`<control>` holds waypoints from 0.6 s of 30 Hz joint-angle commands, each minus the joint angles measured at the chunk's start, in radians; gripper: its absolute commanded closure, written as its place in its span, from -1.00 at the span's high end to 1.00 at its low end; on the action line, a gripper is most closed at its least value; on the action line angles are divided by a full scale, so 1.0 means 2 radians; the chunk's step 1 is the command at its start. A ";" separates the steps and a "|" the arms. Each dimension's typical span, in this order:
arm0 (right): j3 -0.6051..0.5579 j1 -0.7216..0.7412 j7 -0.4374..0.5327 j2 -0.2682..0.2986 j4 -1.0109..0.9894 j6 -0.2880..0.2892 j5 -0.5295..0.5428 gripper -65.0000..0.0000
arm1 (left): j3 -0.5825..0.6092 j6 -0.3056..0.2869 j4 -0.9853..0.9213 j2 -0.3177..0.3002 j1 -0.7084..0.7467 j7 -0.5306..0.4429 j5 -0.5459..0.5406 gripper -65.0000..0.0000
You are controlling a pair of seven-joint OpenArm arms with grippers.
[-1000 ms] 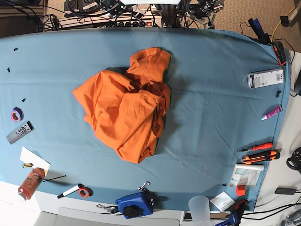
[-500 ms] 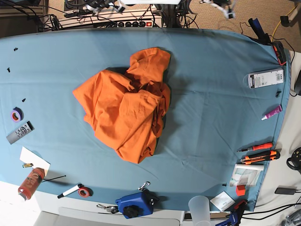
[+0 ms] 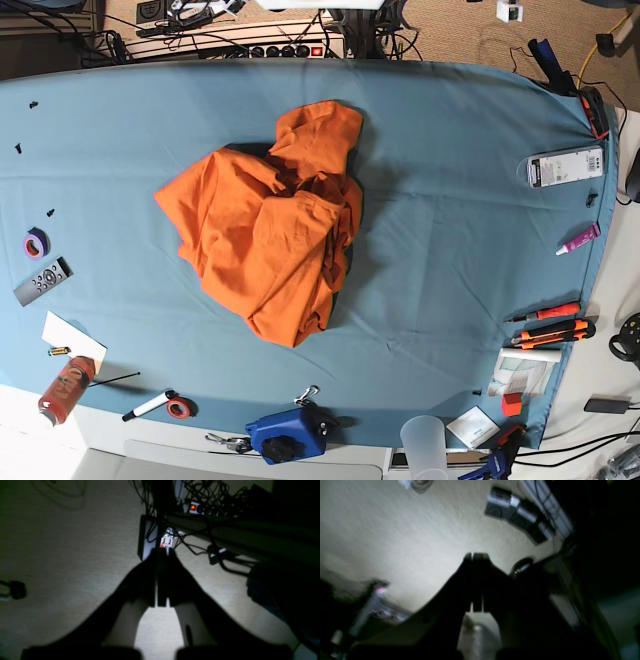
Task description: Layout the t-shirt on the table in an organized manner, then fold the t-shirt properly
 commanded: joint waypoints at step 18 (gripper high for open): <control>0.284 -0.193 -0.090 0.005 0.357 0.030 0.142 -1.00 | -0.002 -0.002 0.337 -0.006 0.166 0.261 -0.180 -1.00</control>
